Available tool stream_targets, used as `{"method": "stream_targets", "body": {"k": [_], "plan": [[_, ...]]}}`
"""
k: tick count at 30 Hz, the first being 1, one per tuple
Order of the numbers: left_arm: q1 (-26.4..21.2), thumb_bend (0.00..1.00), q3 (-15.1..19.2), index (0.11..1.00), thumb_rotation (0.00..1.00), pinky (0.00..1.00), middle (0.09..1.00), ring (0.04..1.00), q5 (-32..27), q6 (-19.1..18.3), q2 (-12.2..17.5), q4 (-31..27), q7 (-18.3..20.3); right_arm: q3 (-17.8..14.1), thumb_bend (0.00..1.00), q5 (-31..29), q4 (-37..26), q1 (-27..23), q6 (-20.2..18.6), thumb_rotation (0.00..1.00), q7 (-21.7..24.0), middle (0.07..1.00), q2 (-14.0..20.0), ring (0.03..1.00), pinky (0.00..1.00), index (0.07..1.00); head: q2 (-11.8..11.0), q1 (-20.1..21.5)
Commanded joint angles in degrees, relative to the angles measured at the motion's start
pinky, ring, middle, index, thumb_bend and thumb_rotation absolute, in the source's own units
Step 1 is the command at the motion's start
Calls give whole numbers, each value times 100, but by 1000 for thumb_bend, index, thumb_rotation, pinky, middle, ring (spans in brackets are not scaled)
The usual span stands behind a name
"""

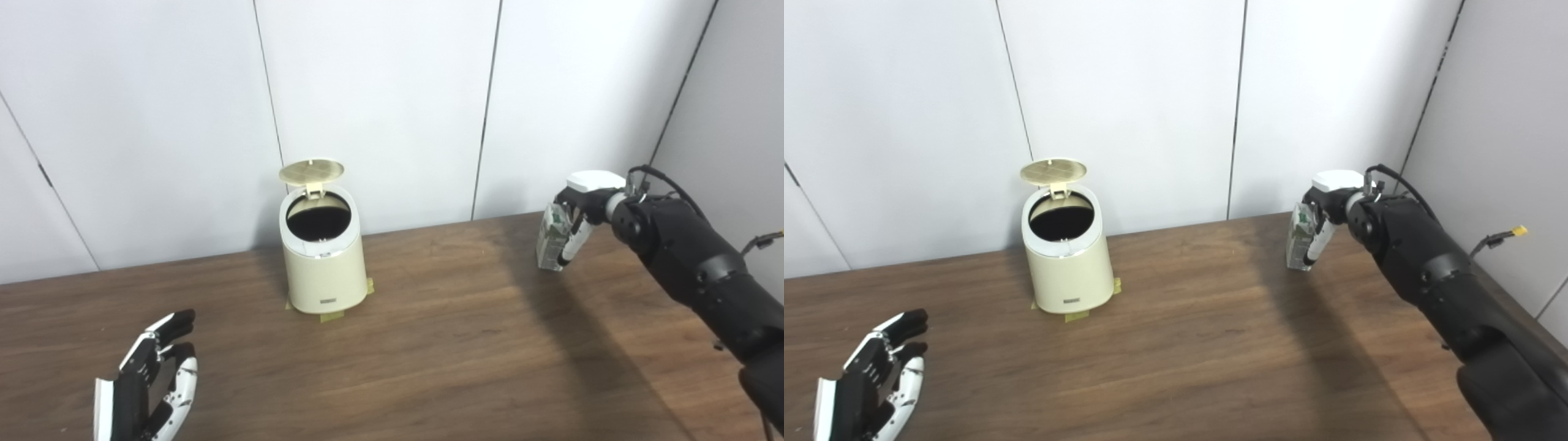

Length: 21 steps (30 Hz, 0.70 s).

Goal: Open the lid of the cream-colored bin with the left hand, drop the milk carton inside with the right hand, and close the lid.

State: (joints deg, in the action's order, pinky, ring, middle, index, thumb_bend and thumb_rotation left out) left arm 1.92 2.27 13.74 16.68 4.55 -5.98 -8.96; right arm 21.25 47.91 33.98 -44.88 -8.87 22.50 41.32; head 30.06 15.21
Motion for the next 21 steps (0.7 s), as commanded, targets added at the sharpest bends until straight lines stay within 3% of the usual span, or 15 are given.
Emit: {"method": "stream_targets", "body": {"k": [1,6,7,9,10,12,16,21], "plan": [[128,116,69,741,364,676,768,759,160,80,146,87,-22,-52,936,12,-15,-319,81,301,-243,666,165,618,563,717,9,-2],[117,132,78,741,444,687,773,769,149,68,148,95,-3,-242,823,-204,149,-273,403,197,-820,610,91,563,513,650,19,-3],[116,126,78,740,453,679,772,766,163,73,152,95,-2,-296,644,-244,165,-242,459,162,-1016,595,68,553,503,556,19,-3],[116,127,77,739,457,672,772,763,171,90,157,96,3,-365,553,-312,218,-205,553,143,-1300,576,35,538,494,508,19,-3],[114,125,75,739,459,670,771,759,166,91,156,98,6,-380,539,-331,263,-201,588,58,-1413,532,24,530,483,492,22,5],[103,121,73,740,461,672,769,758,116,130,150,123,17,-402,532,-375,330,-197,635,15,-1552,507,8,520,467,485,18,0],[108,123,63,741,445,674,769,759,165,95,142,109,22,-398,530,-414,382,-182,636,0,-1685,477,2,478,409,496,9,2],[115,126,55,737,459,669,765,753,163,138,140,121,21,-372,530,-395,381,-183,554,0,-1693,479,-2,482,417,496,13,5]]}}
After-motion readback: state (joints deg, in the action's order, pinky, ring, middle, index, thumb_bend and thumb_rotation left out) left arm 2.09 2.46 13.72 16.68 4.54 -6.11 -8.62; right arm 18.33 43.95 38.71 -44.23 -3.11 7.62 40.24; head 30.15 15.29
